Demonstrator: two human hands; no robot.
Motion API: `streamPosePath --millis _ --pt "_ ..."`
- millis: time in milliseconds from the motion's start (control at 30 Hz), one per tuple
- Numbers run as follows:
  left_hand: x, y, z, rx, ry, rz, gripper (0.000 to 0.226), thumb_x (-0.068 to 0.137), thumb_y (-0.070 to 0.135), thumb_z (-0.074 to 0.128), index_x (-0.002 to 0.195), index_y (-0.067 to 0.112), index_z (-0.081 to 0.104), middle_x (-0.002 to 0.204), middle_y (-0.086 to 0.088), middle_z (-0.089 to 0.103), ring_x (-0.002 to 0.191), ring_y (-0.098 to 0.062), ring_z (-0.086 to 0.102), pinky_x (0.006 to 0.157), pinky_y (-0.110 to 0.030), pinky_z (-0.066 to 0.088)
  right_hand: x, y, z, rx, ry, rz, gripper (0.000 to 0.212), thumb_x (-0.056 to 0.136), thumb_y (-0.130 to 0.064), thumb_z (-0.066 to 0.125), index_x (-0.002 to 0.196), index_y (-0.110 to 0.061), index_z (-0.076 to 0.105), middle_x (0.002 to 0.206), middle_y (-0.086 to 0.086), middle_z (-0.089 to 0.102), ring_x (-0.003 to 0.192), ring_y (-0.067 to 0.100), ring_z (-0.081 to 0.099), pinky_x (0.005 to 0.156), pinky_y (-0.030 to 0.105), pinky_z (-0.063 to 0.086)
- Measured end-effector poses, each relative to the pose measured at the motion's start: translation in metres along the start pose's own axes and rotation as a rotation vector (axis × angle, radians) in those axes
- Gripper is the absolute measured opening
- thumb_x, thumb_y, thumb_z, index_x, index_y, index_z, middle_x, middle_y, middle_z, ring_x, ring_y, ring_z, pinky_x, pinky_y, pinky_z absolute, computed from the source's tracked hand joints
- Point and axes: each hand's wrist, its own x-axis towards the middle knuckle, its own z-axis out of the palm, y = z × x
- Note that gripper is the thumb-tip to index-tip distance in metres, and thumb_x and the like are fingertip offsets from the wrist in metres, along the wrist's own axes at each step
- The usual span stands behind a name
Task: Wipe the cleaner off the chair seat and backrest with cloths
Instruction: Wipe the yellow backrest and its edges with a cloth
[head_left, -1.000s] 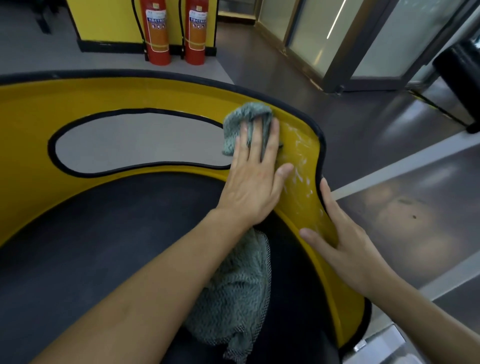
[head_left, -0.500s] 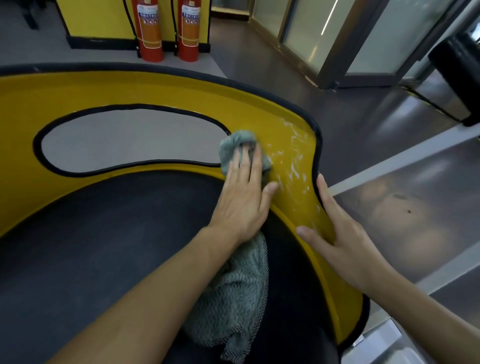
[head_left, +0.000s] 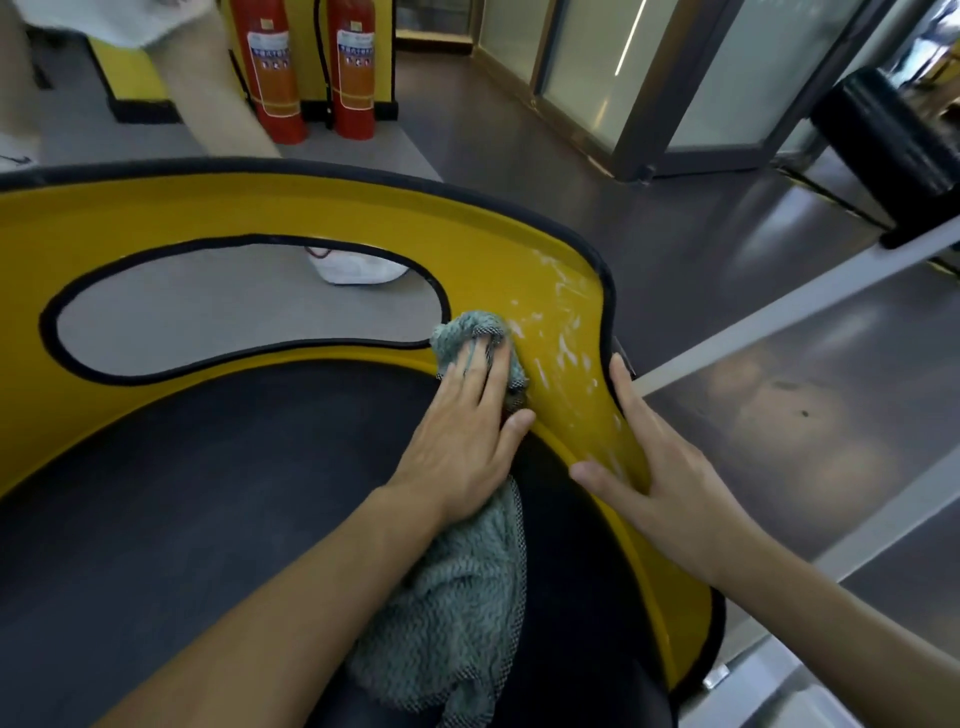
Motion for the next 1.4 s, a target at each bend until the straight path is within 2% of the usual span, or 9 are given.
streamPosePath --millis 200,300,467,567,700,833,900,1167,1400 --pt "0.035 0.037 -0.036 -0.02 0.215 0.109 0.068 0.109 0.048 0.026 0.161 0.017 -0.005 0.168 -0.002 -0.015 0.151 -0.013 -0.025 0.124 -0.032 -0.009 -0.001 0.001 0.001 0.014 -0.009 0.022 0.095 0.086 -0.071 0.054 0.151 -0.058 -0.014 0.15 -0.037 0.019 0.135 -0.012 0.028 0.108 0.016 0.027" --pt "0.022 0.032 -0.018 -0.059 0.127 0.058 0.067 0.109 0.048 0.024 0.161 0.022 -0.009 0.167 0.002 -0.018 0.15 -0.009 -0.027 0.126 -0.034 -0.006 -0.001 0.0 0.001 0.026 -0.007 0.025 0.095 0.086 -0.07 0.054 0.151 -0.058 -0.014 0.146 -0.042 0.017 0.131 -0.017 0.026 0.103 0.007 0.024" --pt "0.001 0.017 0.012 -0.053 -0.066 -0.062 0.067 0.108 0.049 0.022 0.158 0.025 -0.015 0.166 0.001 -0.019 0.148 -0.007 -0.028 0.126 -0.037 -0.004 -0.001 0.0 0.002 0.034 -0.006 0.031 0.096 0.085 -0.07 0.054 0.151 -0.058 -0.014 0.147 -0.036 0.02 0.13 -0.015 0.026 0.106 0.018 0.028" --pt "0.001 0.017 0.007 -0.066 -0.045 -0.034 0.068 0.108 0.049 0.023 0.158 0.024 -0.015 0.165 0.001 -0.022 0.149 -0.009 -0.029 0.126 -0.037 -0.007 -0.001 0.001 0.002 0.028 -0.007 0.02 0.095 0.085 -0.07 0.054 0.151 -0.058 -0.013 0.145 -0.041 0.018 0.13 -0.017 0.027 0.105 0.012 0.026" --pt "0.017 0.028 -0.015 -0.076 0.078 0.022 0.068 0.109 0.049 0.024 0.159 0.023 -0.014 0.161 0.004 -0.029 0.148 -0.01 -0.032 0.125 -0.038 -0.009 0.0 0.002 0.002 0.017 0.005 -0.002 0.095 0.084 -0.071 0.054 0.152 -0.057 -0.012 0.136 -0.054 0.008 0.121 -0.035 0.019 0.096 -0.005 0.019" --pt "0.03 0.048 -0.031 -0.107 0.17 0.088 0.066 0.11 0.047 0.025 0.161 0.021 -0.008 0.166 0.002 -0.021 0.15 -0.011 -0.029 0.124 -0.034 -0.009 0.001 0.001 0.002 0.032 0.004 0.01 0.094 0.085 -0.07 0.055 0.151 -0.059 -0.012 0.146 -0.048 0.009 0.132 -0.027 0.018 0.104 0.003 0.02" --pt "0.026 0.047 -0.024 -0.128 0.151 0.062 0.064 0.11 0.046 0.025 0.16 0.024 -0.008 0.168 0.001 -0.016 0.149 -0.008 -0.028 0.125 -0.035 -0.007 0.0 0.001 0.002 0.035 0.011 0.009 0.095 0.084 -0.07 0.055 0.15 -0.06 -0.011 0.151 -0.044 0.01 0.137 -0.023 0.019 0.107 0.007 0.022" --pt "-0.001 0.034 0.01 -0.261 -0.105 -0.199 0.068 0.107 0.05 0.023 0.157 0.031 -0.021 0.166 0.003 -0.021 0.137 0.006 -0.026 0.125 -0.034 -0.006 0.001 0.002 0.002 0.021 0.017 0.005 0.095 0.085 -0.071 0.054 0.153 -0.055 -0.011 0.14 -0.052 0.006 0.126 -0.034 0.013 0.098 -0.005 0.017" --pt "0.023 0.055 -0.019 -0.222 0.154 0.038 0.068 0.109 0.045 0.026 0.158 0.024 -0.016 0.157 0.01 -0.031 0.15 -0.01 -0.028 0.126 -0.041 -0.005 0.001 0.0 0.001 0.031 -0.002 0.016 0.095 0.086 -0.069 0.052 0.155 -0.05 -0.011 0.138 -0.05 0.009 0.125 -0.031 0.019 0.097 -0.006 0.017"
